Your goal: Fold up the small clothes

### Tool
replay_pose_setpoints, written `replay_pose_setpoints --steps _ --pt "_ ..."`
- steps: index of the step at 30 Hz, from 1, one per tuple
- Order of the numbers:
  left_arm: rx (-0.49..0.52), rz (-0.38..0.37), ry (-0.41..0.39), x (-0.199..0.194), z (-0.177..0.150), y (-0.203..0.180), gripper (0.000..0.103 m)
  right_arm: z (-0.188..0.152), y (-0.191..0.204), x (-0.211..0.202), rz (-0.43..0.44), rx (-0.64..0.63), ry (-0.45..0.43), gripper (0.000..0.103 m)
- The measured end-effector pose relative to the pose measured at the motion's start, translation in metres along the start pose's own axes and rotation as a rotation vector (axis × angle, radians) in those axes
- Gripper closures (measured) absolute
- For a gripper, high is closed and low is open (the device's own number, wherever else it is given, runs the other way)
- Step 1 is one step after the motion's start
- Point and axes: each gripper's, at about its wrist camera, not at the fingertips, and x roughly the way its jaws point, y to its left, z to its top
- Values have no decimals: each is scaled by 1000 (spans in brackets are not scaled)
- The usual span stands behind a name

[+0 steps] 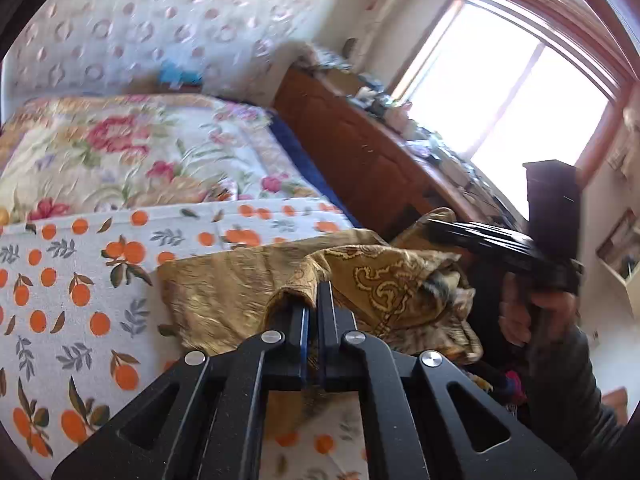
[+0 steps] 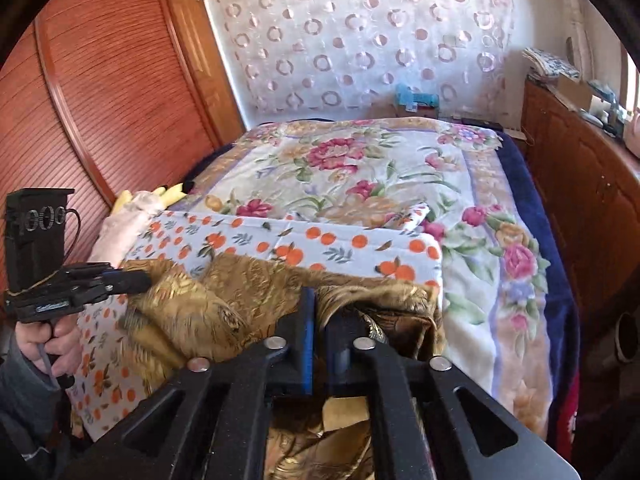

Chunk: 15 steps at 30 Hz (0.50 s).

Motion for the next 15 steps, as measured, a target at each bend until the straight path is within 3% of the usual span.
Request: replay_pose_setpoints --steps 2,4,11,14,15 --pt "-25 17 17 11 4 13 99 -2 2 -6 -40 -15 -22 68" --pt "-39 38 28 18 5 24 99 -10 9 -18 -80 -28 -39 57" --pt "-31 25 68 22 4 35 96 -55 23 -40 -178 -50 -48 56" --pt "19 6 69 15 5 27 75 -68 27 -31 -193 -53 -8 56" --pt "46 22 65 11 3 23 64 -69 25 -25 -201 -51 8 56"
